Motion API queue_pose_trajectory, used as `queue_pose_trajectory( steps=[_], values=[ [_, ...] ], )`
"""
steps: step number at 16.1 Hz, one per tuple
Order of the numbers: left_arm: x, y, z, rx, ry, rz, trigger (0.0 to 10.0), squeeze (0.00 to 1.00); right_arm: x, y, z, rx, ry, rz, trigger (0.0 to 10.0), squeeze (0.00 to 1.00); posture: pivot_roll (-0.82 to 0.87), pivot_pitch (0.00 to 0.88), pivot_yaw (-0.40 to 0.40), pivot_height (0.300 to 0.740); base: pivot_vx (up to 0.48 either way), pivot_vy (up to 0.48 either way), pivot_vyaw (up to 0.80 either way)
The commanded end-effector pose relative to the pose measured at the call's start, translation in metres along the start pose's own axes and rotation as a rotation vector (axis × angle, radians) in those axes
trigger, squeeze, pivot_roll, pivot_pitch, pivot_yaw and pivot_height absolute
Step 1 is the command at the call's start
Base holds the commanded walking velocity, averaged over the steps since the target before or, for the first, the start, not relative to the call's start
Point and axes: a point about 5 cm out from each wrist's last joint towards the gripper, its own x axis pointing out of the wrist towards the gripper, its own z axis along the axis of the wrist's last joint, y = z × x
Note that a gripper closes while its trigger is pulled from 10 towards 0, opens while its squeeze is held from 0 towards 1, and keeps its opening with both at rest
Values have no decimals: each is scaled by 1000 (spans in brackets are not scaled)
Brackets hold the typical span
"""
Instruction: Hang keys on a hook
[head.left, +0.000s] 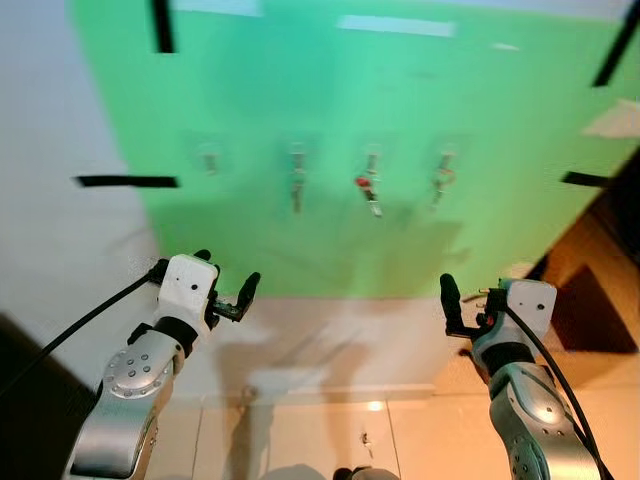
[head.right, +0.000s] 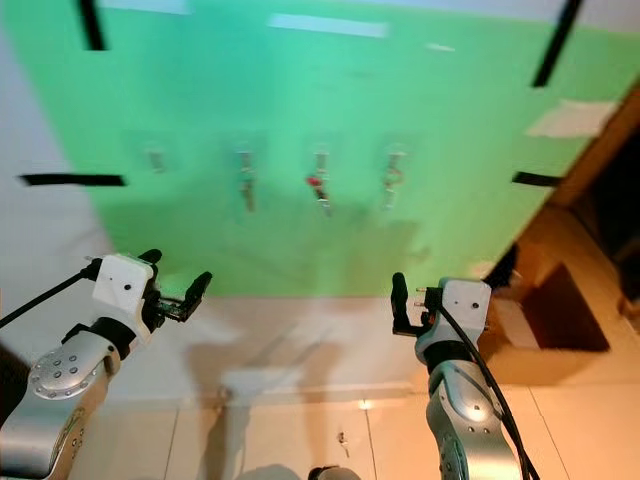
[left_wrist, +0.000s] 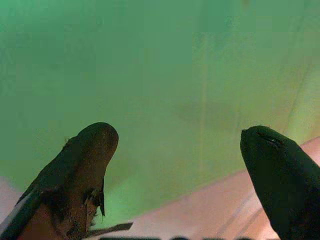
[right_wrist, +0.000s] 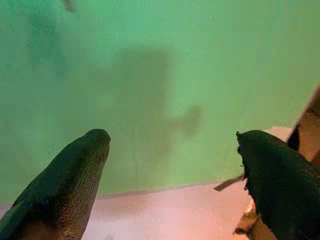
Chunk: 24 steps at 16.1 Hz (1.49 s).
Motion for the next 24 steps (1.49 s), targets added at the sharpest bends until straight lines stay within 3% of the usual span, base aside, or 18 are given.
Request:
queue_pose_trajectory(
  steps=[1,4,5,6,15,18,24],
  values=[
    [1,0,0,8,7,7,10000,325,3,-1,3,8,2,-12,10000,1000,31,0,-14,740,0,0,-800],
    [1,2,-1,0,11,32,10000,322,6,13,0,29,49,107,10000,1000,34,0,-16,740,0,0,-192],
    [0,2,-2,-11,22,46,10000,325,6,14,-1,47,73,132,10000,608,39,0,-17,740,0,0,0],
    [0,2,-2,-13,24,51,10000,322,6,13,-2,52,86,131,10000,0,40,0,-18,740,0,0,0],
    [3,5,0,18,32,74,10000,306,10,10,-5,133,147,91,10000,0,27,0,3,740,0,0,0],
    [6,6,3,23,33,70,10000,310,12,12,0,99,125,90,10000,0,22,0,6,740,0,0,0],
    [8,6,5,24,27,69,10000,310,16,13,3,117,112,99,10000,0,17,0,12,740,0,0,0]
  ],
)
